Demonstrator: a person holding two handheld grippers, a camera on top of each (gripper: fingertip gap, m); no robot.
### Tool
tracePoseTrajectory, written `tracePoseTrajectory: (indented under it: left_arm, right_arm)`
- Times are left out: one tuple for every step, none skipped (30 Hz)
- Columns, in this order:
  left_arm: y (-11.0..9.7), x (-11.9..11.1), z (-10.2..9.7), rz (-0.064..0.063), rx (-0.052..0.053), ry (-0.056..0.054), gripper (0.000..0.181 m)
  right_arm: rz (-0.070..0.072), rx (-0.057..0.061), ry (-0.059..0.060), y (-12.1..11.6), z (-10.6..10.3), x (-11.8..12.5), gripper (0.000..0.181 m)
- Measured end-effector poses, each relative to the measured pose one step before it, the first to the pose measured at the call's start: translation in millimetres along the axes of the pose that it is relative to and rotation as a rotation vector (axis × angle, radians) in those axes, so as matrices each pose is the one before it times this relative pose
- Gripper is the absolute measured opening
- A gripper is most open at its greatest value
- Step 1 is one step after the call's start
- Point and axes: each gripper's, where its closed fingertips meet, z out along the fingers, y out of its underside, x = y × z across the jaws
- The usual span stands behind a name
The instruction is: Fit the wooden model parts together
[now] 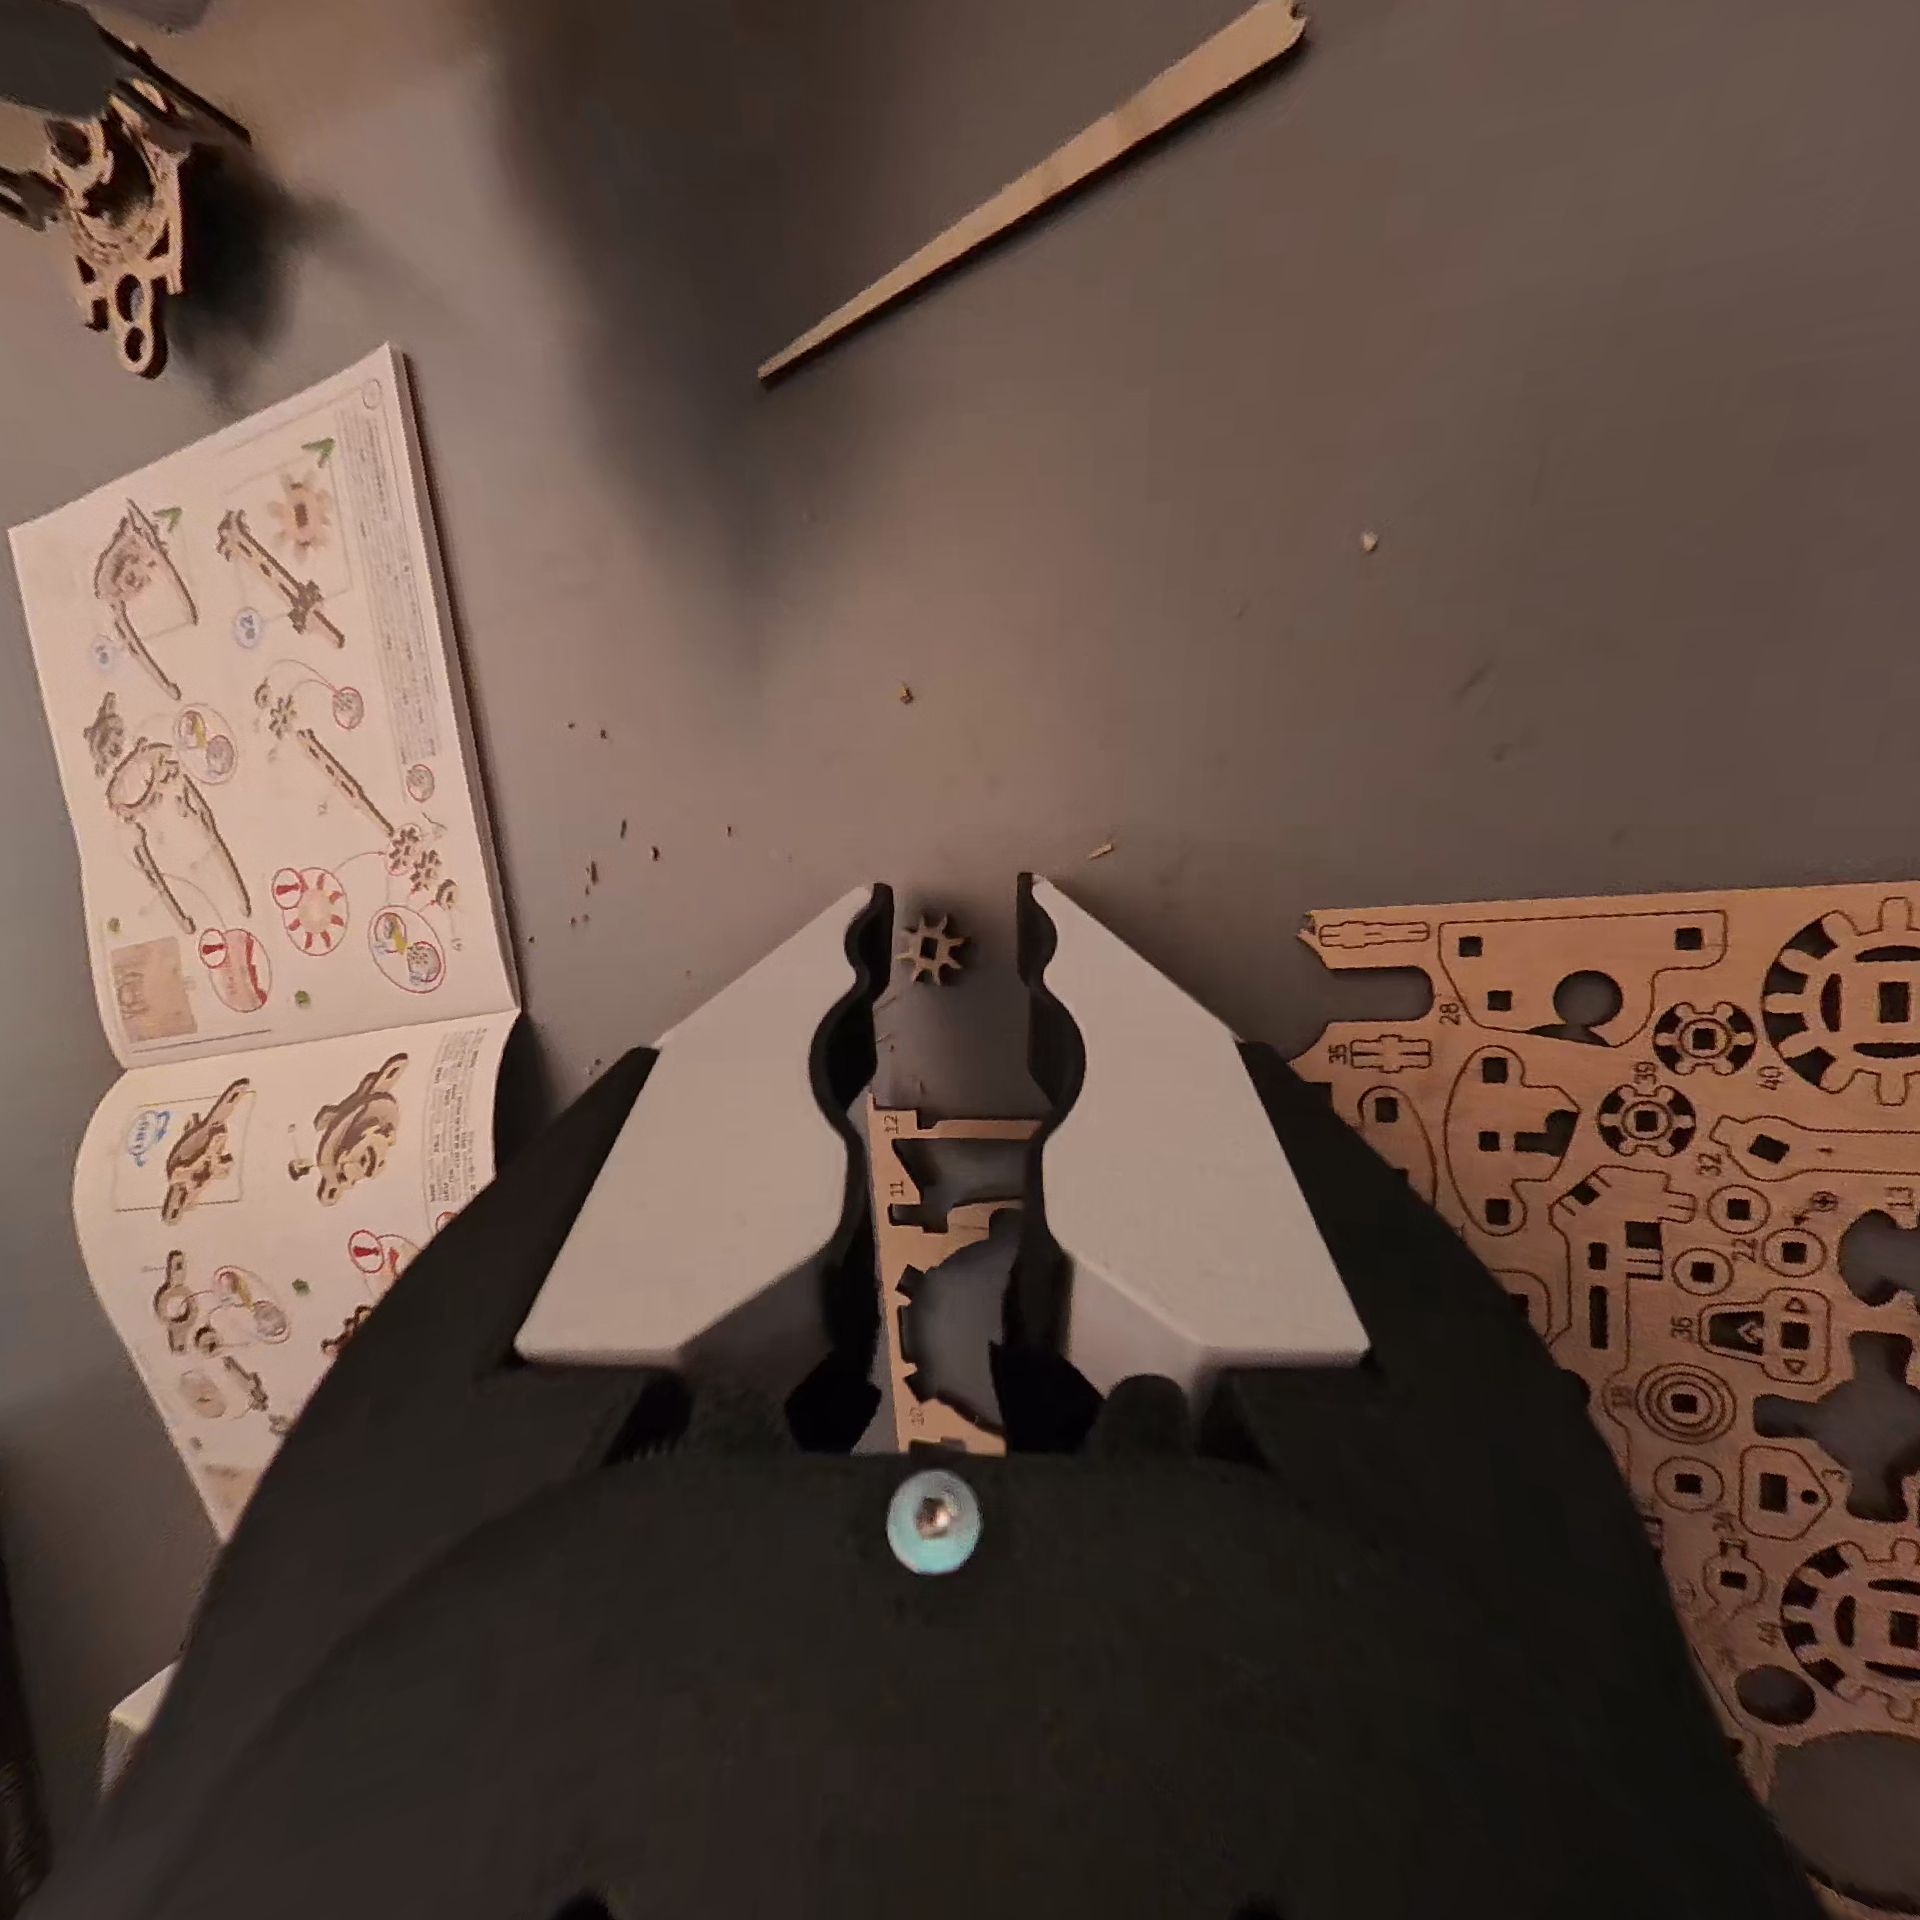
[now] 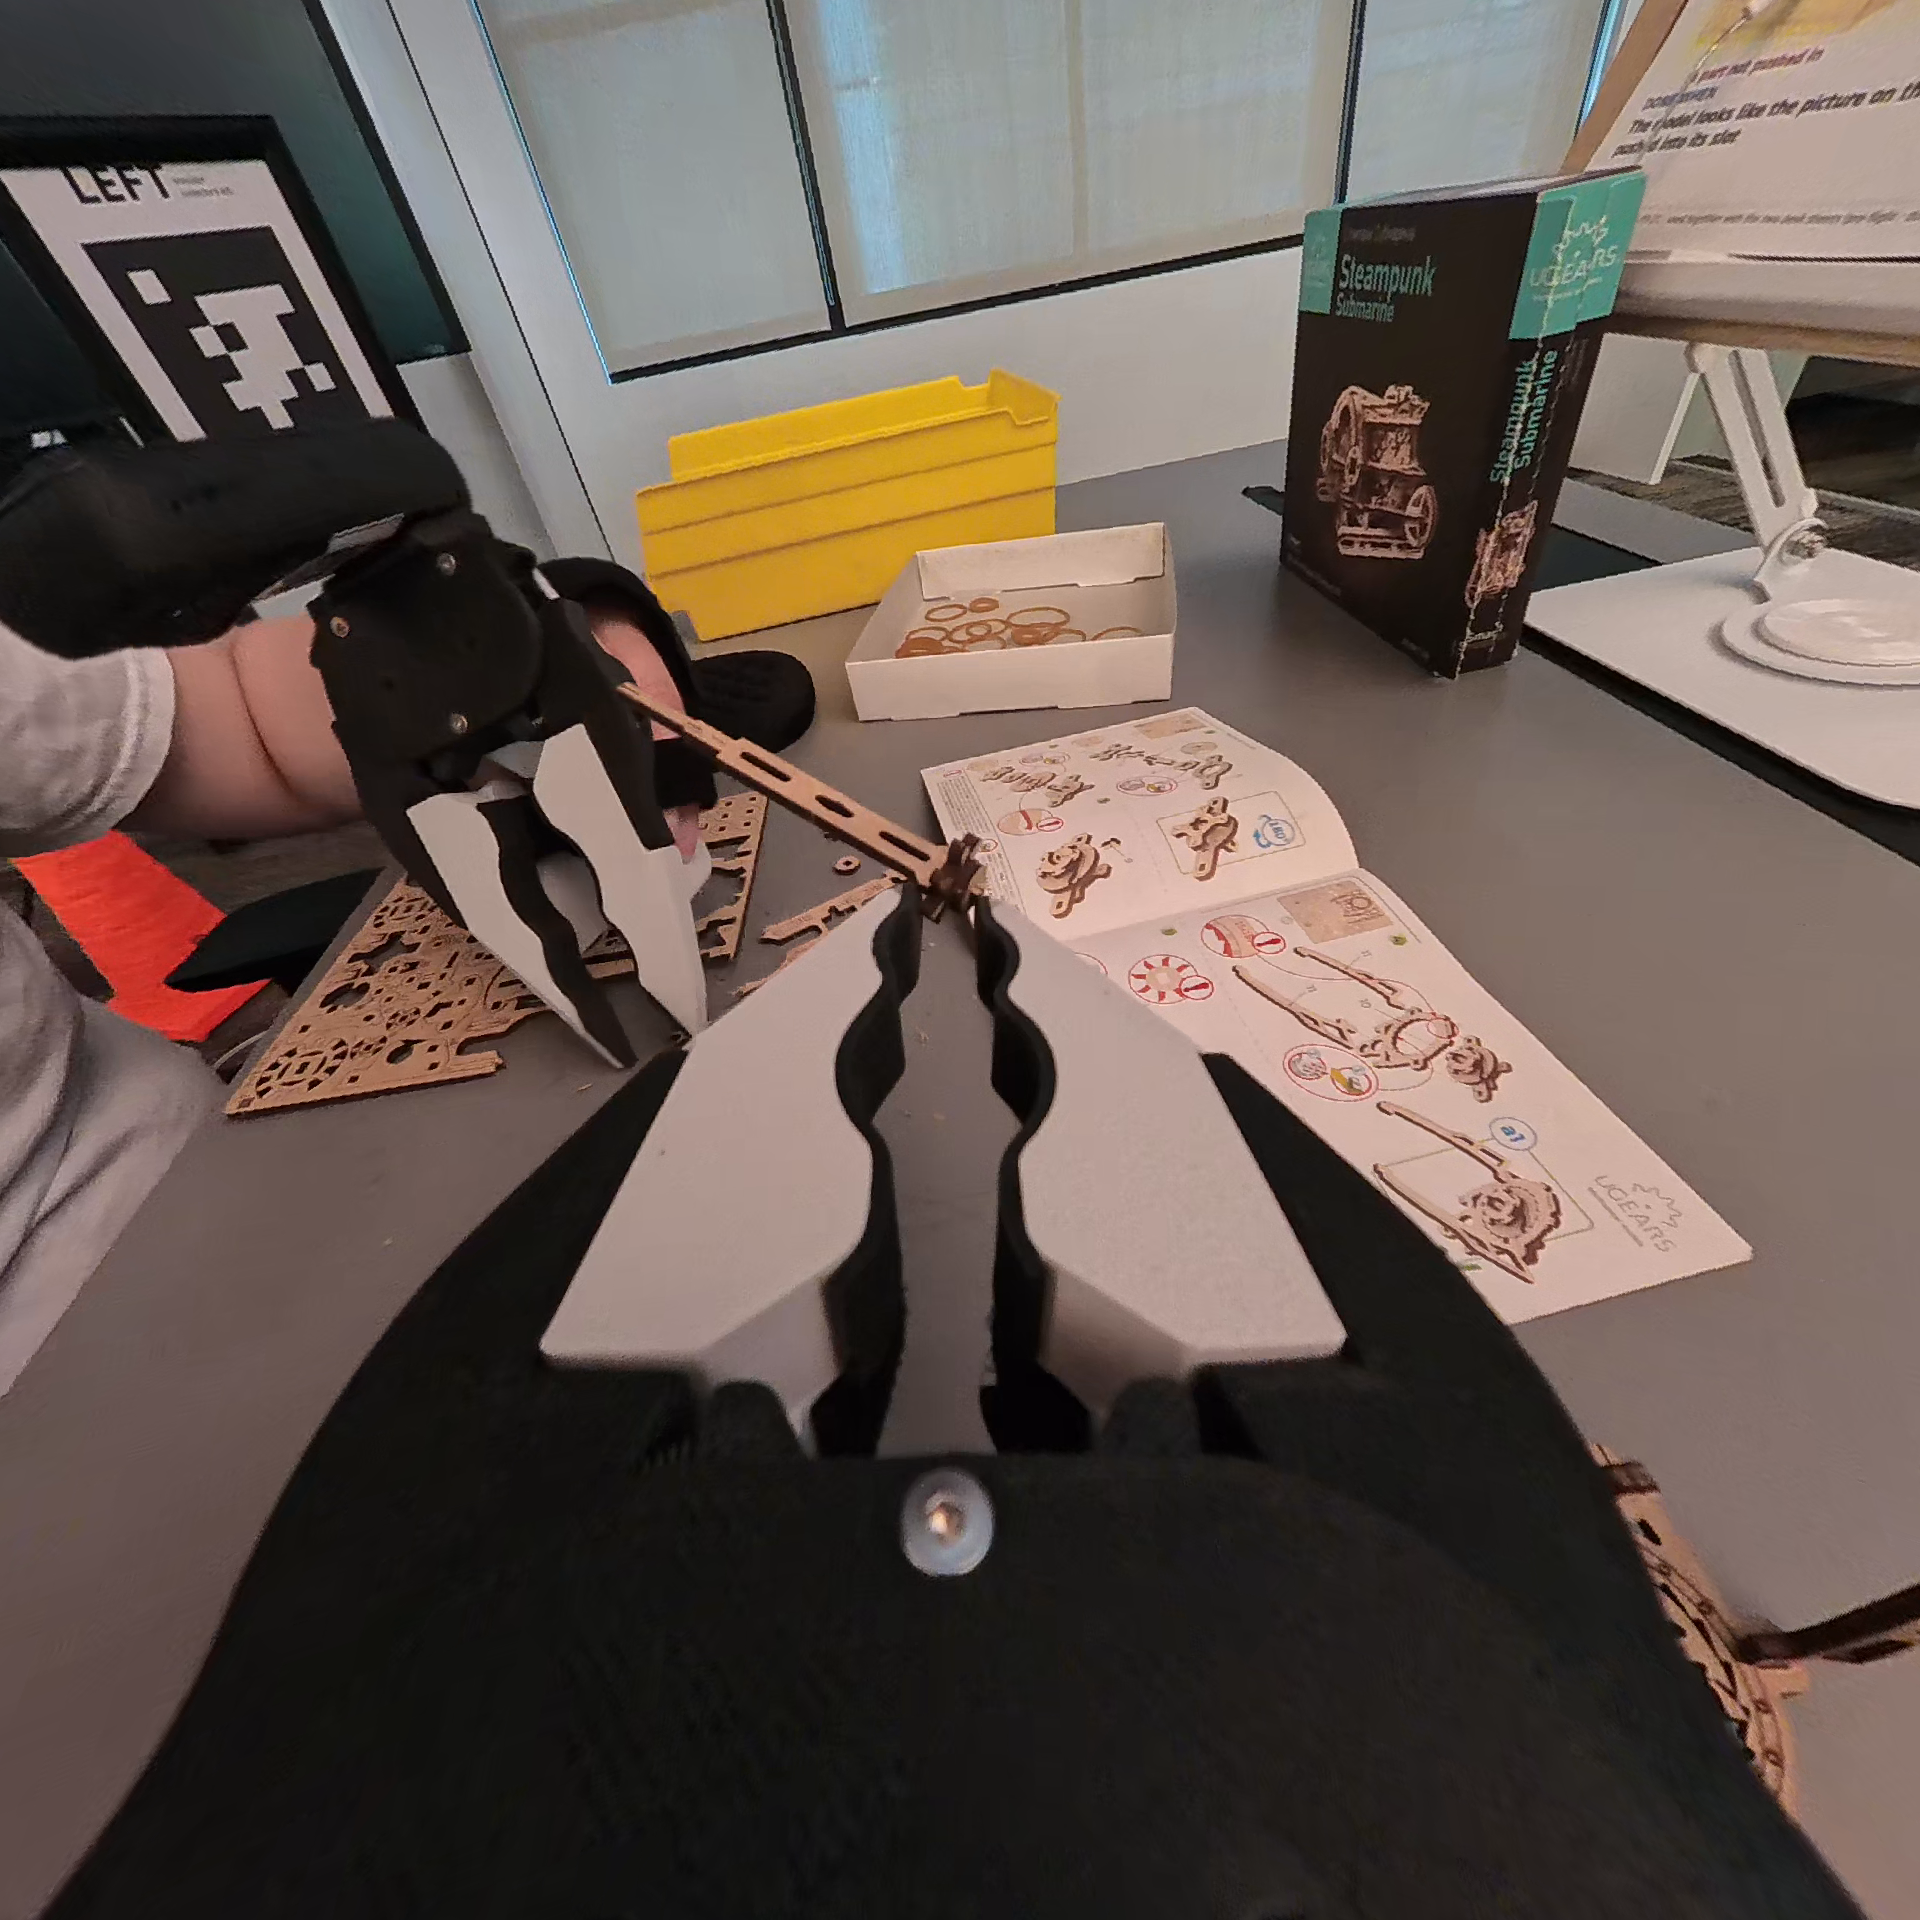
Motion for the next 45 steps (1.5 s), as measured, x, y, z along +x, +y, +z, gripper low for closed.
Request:
tracePoseTrajectory:
  left_arm:
    - [1.18, -1.16, -0.40, 0.0037, -0.0110, -0.0048, 0.022]
    - [0.93, -0.70, -0.48, 0.0035, -0.0065, 0.0015, 0.021]
    - [0.73, -0.24, -0.37, 0.0023, -0.0037, 0.0069, 0.020]
    - [0.67, -0.66, -0.32, 0.0014, -0.0033, 0.0065, 0.018]
    - [0.55, -0.45, -0.17, 0.0029, -0.0041, 0.0087, 0.016]
    - [0.22, 0.10, -0.05, 0.0063, -0.0030, 0.0109, 0.014]
    - [-0.36, -0.60, -0.15, 0.0063, -0.0022, 0.0051, 0.012]
    - [-0.15, -0.90, 0.01, 0.0040, -0.0053, 0.0031, 0.012]
    - [-0.19, -0.22, 0.01, 0.0049, -0.0078, 0.0061, 0.012]
    - [-0.11, 0.30, 0.01, 0.0073, -0.0080, 0.0065, 0.012]
    - [-0.08, 0.33, 0.23, 0.0081, -0.0080, 0.0052, 0.012]
    - [0.02, 0.68, 0.57, 0.0085, -0.0082, 0.0065, 0.011]
    - [0.51, 0.98, 1.00, 0.0073, -0.0104, 0.0084, 0.010]
    - [1.07, -0.01, 1.15, 0.0045, -0.0128, 0.0025, 0.009]
    - [0.35, -0.57, 0.78, 0.0013, -0.0072, 0.0009, 0.008]
    - [-0.44, -0.12, 0.27, -0.0028, -0.0018, 0.0047, 0.008]
    - [0.10, -0.22, 0.19, -0.0032, -0.0029, 0.0048, 0.008]
    - [0.07, -0.03, 0.07, -0.0034, -0.0020, 0.0050, 0.008]
    - [0.07, 0.24, 0.05, -0.0031, -0.0014, 0.0065, 0.007]
    - [-0.12, 0.40, 0.11, 0.0008, -0.0007, 0.0058, 0.007]
    - [0.05, 0.94, 0.15, 0.0044, -0.0004, 0.0078, 0.005]
    - [0.02, 1.30, 0.16, 0.0028, -0.0010, 0.0102, 0.002]
    - [0.02, 1.32, 0.18, -0.0021, -0.0010, 0.0123, 0.000]
    - [-0.11, -0.07, 0.02, -0.0033, -0.0004, 0.0050, 0.000]
    - [-0.01, -0.03, -0.04, -0.0019, 0.0004, 0.0049, 0.000]
    - [-0.02, -0.17, 0.00, 0.0008, 0.0010, 0.0023, 0.000]
    - [0.19, -0.98, 0.10, 0.0024, 0.0007, -0.0042, 0.000]
    - [0.13, -1.39, 0.05, 0.0014, 0.0023, -0.0072, 0.000]
    - [-0.65, -1.44, -0.20, -0.0037, 0.0080, -0.0061, 0.000]
    - [-1.60, -0.74, -0.85, -0.0079, 0.0146, -0.0004, 0.000]
    - [-3.25, -0.92, -1.51, -0.0125, 0.0243, 0.0004, 0.000]
    - [-4.55, -1.21, -2.50, -0.0164, 0.0339, 0.0003, 0.000]
    - [-5.71, -1.57, -3.18, -0.0211, 0.0410, -0.0002, 0.000]
    - [-6.01, -2.08, -3.50, -0.0260, 0.0435, -0.0005, 0.000]
    - [-5.75, -2.13, -3.53, -0.0294, 0.0423, 0.0009, 0.000]
    - [-6.15, -1.25, -3.54, -0.0305, 0.0467, 0.0072, 0.000]
    - [-6.42, -0.99, -2.87, -0.0362, 0.0512, 0.0079, 0.000]
    - [-5.38, -0.31, -1.98, -0.0433, 0.0467, 0.0138, 0.000]
    - [-4.38, 1.91, -1.06, -0.0418, 0.0439, 0.0257, 0.000]
    - [-4.63, 1.48, -0.13, -0.0432, 0.0500, 0.0216, 0.000]
    - [-4.47, 1.24, 1.43, -0.0508, 0.0541, 0.0209, 0.000]
    - [-2.54, 4.18, 3.10, -0.0498, 0.0441, 0.0394, 0.000]
    - [0.30, 3.28, 4.25, -0.0416, 0.0243, 0.0324, 0.000]
    - [1.20, -0.16, 4.51, -0.0316, 0.0150, 0.0085, 0.000]
    - [-1.40, -0.22, 3.98, -0.0239, 0.0295, 0.0072, 0.000]
  right_arm:
    - [-0.0003, 0.0001, -0.0014, 0.01, 0.18, -0.43, 0.007]
    - [-0.0007, -0.0011, -0.0015, 0.14, 0.44, -0.54, 0.007]
    - [-0.0010, -0.0016, -0.0014, 0.21, 0.41, -0.51, 0.007]
    - [-0.0010, -0.0025, -0.0008, 0.33, 0.34, -0.42, 0.007]
    - [-0.0017, -0.0028, -0.0003, 0.48, 0.36, -0.37, 0.007]
    - [-0.0018, -0.0022, 0.0001, 0.30, 0.27, -0.26, 0.007]
    - [-0.0013, -0.0010, 0.0003, 0.06, 0.09, -0.15, 0.007]
    - [-0.0006, -0.0006, -0.0001, 0.10, 0.13, -0.23, 0.007]
    - [0.0001, -0.0004, 0.0000, 0.06, -0.03, -0.01, 0.007]
    - [0.0005, -0.0002, -0.0003, 0.02, -0.01, -0.07, 0.007]
    - [0.0005, -0.0001, -0.0003, 0.00, -0.03, 0.02, 0.007]
    - [0.0001, -0.0002, 0.0003, 0.13, 0.00, 0.05, 0.007]
    - [-0.0002, 0.0001, -0.0003, -0.11, -0.01, -0.05, 0.007]
    - [0.0003, -0.0002, -0.0007, 0.02, 0.11, -0.19, 0.007]
    - [-0.0002, -0.0002, -0.0004, 0.11, 0.10, 0.00, 0.007]
    - [-0.0004, 0.0001, -0.0005, -0.10, 0.02, -0.15, 0.007]
    - [-0.0001, 0.0001, -0.0003, 0.00, 0.03, -0.14, 0.007]
    - [0.0000, 0.0002, -0.0006, -0.02, 0.01, -0.08, 0.007]
    - [0.0000, -0.0001, -0.0005, 0.03, 0.02, -0.17, 0.007]
    - [0.0002, -0.0004, -0.0006, 0.04, 0.06, -0.07, 0.007]
    - [0.0000, -0.0002, -0.0004, 0.04, 0.01, -0.16, 0.007]
    - [0.0002, -0.0002, -0.0007, -0.01, 0.17, -0.05, 0.007]
    - [0.0002, -0.0003, -0.0012, 0.13, 0.12, -0.23, 0.007]
    - [-0.0001, -0.0004, -0.0005, 0.07, 0.00, -0.16, 0.007]
    - [-0.0007, 0.0000, 0.0000, 0.00, 0.03, -0.04, 0.007]
    - [-0.0006, 0.0010, 0.0009, -0.29, -0.12, -0.01, 0.007]
    - [-0.0004, 0.0025, 0.0004, -0.48, -0.26, 0.05, 0.007]
    - [0.0005, 0.0032, 0.0003, -0.68, -0.35, 0.03, 0.007]
    - [0.0013, 0.0029, 0.0007, -0.44, -0.49, 0.21, 0.007]
    - [0.0018, 0.0027, 0.0008, -0.44, -0.47, 0.41, 0.007]
    - [0.0019, 0.0030, 0.0006, -0.58, -0.43, 0.27, 0.007]
    - [0.0014, 0.0037, 0.0005, -0.66, -0.45, 0.17, 0.007]
    - [0.0011, 0.0039, 0.0004, -0.70, -0.34, 0.21, 0.007]
    - [0.0007, 0.0026, 0.0006, -0.51, -0.37, 0.07, 0.007]
    - [0.0005, 0.0010, 0.0004, -0.12, -0.27, 0.13, 0.007]
    - [0.0003, 0.0005, 0.0000, -0.17, -0.10, 0.03, 0.007]
    - [-0.0001, 0.0001, -0.0001, -0.10, 0.02, -0.12, 0.007]
    - [-0.0005, -0.0011, -0.0002, 0.15, 0.05, -0.06, 0.007]
    - [-0.0010, -0.0014, -0.0001, 0.20, 0.17, -0.18, 0.007]
    - [-0.0010, -0.0011, -0.0001, 0.15, 0.20, -0.17, 0.007]
    - [-0.0009, -0.0012, -0.0001, 0.18, 0.07, -0.12, 0.007]
    - [-0.0007, -0.0013, -0.0001, 0.17, 0.15, -0.11, 0.007]
    - [-0.0001, -0.0017, -0.0003, 0.29, 0.21, -0.03, 0.007]
    - [-0.0002, -0.0019, -0.0004, 0.34, 0.10, -0.08, 0.007]
    - [-0.0006, -0.0016, 0.0005, 0.32, 0.02, 0.07, 0.007]
